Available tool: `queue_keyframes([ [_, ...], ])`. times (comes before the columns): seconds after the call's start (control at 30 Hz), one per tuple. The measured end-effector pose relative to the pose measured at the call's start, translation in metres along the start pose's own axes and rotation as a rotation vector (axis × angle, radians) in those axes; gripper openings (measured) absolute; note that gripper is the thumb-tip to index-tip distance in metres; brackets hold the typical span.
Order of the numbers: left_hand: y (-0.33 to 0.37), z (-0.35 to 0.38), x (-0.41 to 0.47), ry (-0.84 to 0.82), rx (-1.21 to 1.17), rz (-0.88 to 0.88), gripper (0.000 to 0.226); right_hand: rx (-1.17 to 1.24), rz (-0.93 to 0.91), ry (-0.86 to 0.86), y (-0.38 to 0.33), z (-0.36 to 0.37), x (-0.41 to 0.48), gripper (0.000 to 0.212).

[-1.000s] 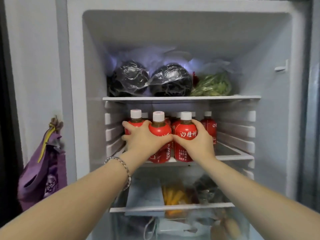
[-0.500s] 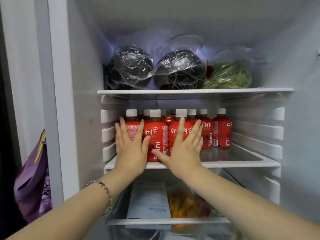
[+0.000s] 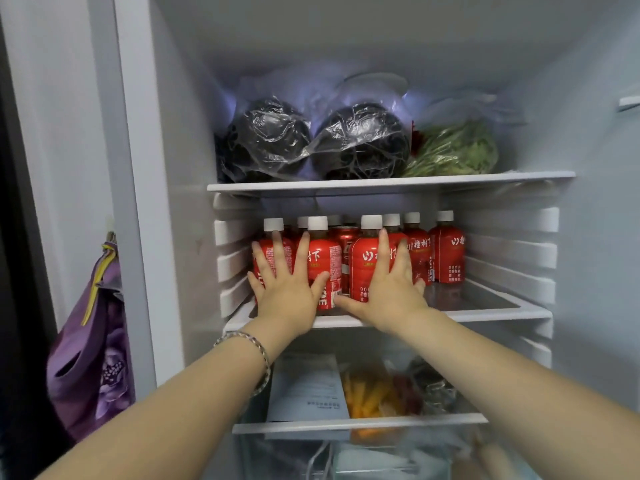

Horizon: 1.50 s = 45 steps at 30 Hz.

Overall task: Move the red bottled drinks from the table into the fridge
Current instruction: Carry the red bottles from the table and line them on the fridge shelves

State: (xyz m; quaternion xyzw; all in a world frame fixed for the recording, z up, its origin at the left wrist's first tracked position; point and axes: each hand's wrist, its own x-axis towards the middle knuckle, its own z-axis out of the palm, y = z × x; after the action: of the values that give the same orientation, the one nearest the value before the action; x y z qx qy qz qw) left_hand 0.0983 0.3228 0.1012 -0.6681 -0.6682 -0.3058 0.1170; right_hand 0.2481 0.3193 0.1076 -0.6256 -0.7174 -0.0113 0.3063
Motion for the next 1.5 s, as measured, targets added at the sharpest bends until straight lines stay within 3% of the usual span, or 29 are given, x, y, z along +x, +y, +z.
queue_keyframes([
  [0.13,0.003,-0.010,0.000,-0.055,0.056,-0.033,0.068,-0.073,0.024,-0.115,-0.002,-0.016,-0.005,0.119],
  [0.23,0.014,-0.022,-0.015,-0.021,0.064,-0.051,0.076,-0.054,-0.018,-0.058,-0.006,-0.029,-0.019,0.106],
  [0.33,0.020,-0.038,-0.033,0.084,-0.047,0.001,0.046,-0.043,-0.165,0.112,-0.005,-0.035,-0.029,0.076],
  [0.4,0.020,-0.051,-0.050,0.035,-0.095,-0.020,0.018,0.000,-0.258,0.066,-0.005,-0.038,-0.039,0.045],
  [0.5,0.011,-0.069,-0.081,-0.127,-0.126,-0.149,0.018,-0.061,-0.403,-0.062,-0.011,-0.035,-0.057,0.022],
  [0.67,-0.013,-0.095,-0.153,-0.182,-0.126,-0.412,0.020,-0.019,-0.629,-0.392,-0.037,-0.014,-0.094,0.021],
  [0.8,-0.034,-0.124,-0.253,-0.287,0.016,-0.717,0.019,-0.043,-0.932,-0.581,-0.083,0.009,-0.161,0.022],
  [1.1,-0.027,-0.217,-0.494,-0.139,0.245,-1.283,0.014,0.091,-1.525,-0.729,-0.181,0.002,-0.376,0.025],
  [1.27,0.028,-0.273,-0.651,0.047,0.314,-1.621,0.015,0.170,-1.842,-0.782,-0.205,-0.038,-0.535,0.028],
  [1.5,0.191,-0.342,-0.869,0.303,0.437,-2.009,0.020,0.266,-2.274,-0.822,-0.172,-0.149,-0.776,0.030],
])
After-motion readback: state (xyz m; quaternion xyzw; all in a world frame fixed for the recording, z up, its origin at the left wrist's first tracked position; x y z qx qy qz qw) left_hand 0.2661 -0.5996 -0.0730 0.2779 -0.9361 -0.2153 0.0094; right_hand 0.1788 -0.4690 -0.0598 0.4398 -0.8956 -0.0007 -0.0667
